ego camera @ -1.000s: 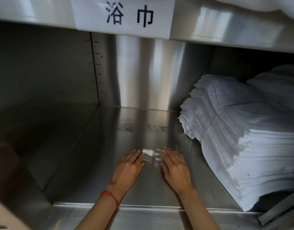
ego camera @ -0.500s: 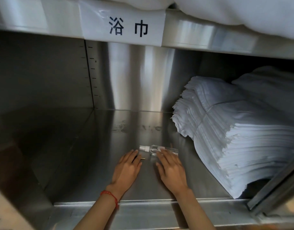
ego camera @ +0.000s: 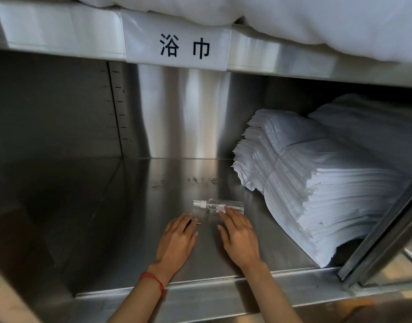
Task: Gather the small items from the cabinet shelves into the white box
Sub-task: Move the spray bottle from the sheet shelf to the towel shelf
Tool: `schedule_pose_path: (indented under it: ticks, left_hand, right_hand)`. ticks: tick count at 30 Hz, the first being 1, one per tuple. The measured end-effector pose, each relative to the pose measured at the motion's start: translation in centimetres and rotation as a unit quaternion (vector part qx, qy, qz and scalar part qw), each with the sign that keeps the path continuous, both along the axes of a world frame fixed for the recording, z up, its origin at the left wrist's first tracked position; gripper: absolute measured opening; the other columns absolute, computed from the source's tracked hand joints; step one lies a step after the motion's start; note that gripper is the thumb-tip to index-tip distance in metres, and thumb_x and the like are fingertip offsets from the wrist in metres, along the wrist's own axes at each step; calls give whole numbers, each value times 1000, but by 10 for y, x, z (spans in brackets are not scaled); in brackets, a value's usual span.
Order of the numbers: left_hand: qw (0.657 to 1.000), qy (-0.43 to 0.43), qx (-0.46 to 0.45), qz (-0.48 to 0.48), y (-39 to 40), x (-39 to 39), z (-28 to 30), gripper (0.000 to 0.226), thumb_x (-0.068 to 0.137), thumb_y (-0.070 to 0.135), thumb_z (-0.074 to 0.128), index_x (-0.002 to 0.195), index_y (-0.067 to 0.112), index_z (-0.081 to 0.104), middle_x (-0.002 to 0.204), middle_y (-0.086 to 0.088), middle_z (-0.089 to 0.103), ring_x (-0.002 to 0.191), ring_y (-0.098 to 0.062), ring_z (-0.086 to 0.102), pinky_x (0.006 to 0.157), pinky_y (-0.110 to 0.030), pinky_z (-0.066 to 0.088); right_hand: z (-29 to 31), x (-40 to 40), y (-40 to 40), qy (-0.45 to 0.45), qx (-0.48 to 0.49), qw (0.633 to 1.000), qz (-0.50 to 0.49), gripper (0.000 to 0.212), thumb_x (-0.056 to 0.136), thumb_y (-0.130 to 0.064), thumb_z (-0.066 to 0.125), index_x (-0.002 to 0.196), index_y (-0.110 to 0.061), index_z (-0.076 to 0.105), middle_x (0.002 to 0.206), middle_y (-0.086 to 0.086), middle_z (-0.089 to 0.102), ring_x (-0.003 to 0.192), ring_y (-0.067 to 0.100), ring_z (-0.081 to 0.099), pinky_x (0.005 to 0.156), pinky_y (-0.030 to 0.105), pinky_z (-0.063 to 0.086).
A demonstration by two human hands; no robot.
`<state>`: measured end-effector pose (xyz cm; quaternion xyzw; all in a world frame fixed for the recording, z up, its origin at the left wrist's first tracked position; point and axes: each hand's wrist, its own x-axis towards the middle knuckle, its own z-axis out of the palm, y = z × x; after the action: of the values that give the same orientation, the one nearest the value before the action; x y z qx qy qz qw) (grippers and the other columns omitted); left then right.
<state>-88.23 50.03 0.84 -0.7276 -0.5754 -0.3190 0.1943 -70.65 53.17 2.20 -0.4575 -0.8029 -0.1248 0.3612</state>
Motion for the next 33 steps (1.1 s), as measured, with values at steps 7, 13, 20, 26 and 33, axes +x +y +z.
schedule_pose_path:
  ticks: [7, 13, 20, 26, 33]
  left_hand:
    - [1000, -6, -6, 9, 4, -6, 1, 44, 51, 10, 92, 92, 4, 76, 96, -12, 73, 89, -28, 71, 70, -42, 58]
    - [1000, -5, -2, 26, 12, -5, 4, 45, 50, 11, 92, 91, 4, 76, 96, -13, 73, 87, -28, 71, 69, -41, 58]
    - [999, 8, 5, 32, 18, -3, 9, 47, 48, 13, 93, 91, 4, 76, 97, -13, 73, 87, -28, 71, 67, -40, 58]
    - [1000, -2, 0, 16, 18, 3, 8, 44, 52, 11, 92, 92, 3, 76, 98, -13, 72, 89, -29, 70, 70, -42, 57]
    - [1000, 5, 2, -13, 9, 9, 9, 44, 55, 12, 90, 95, 4, 75, 99, -12, 72, 90, -26, 70, 73, -38, 56]
  right_hand:
    - [0, -5, 12, 6, -9, 1000, -4, 42, 66, -4, 83, 106, -3, 71, 109, 16, 68, 100, 31, 66, 84, 45, 54]
    - [-5, -2, 22, 5, -18, 1000, 5, 41, 67, -3, 82, 106, -3, 70, 110, 17, 68, 101, 32, 66, 85, 47, 54]
    - [-3, 2, 28, 18, -31, 999, 13, 39, 69, -2, 80, 107, -3, 70, 114, 17, 66, 104, 32, 65, 86, 47, 53]
    - [-2, 4, 22, 19, -29, 999, 8, 39, 70, -2, 79, 108, -3, 70, 114, 17, 66, 105, 32, 64, 88, 46, 52]
    - [0, 8, 5, 28, -13, 1000, 0, 39, 71, -5, 79, 109, -3, 69, 113, 17, 66, 105, 33, 64, 89, 45, 51]
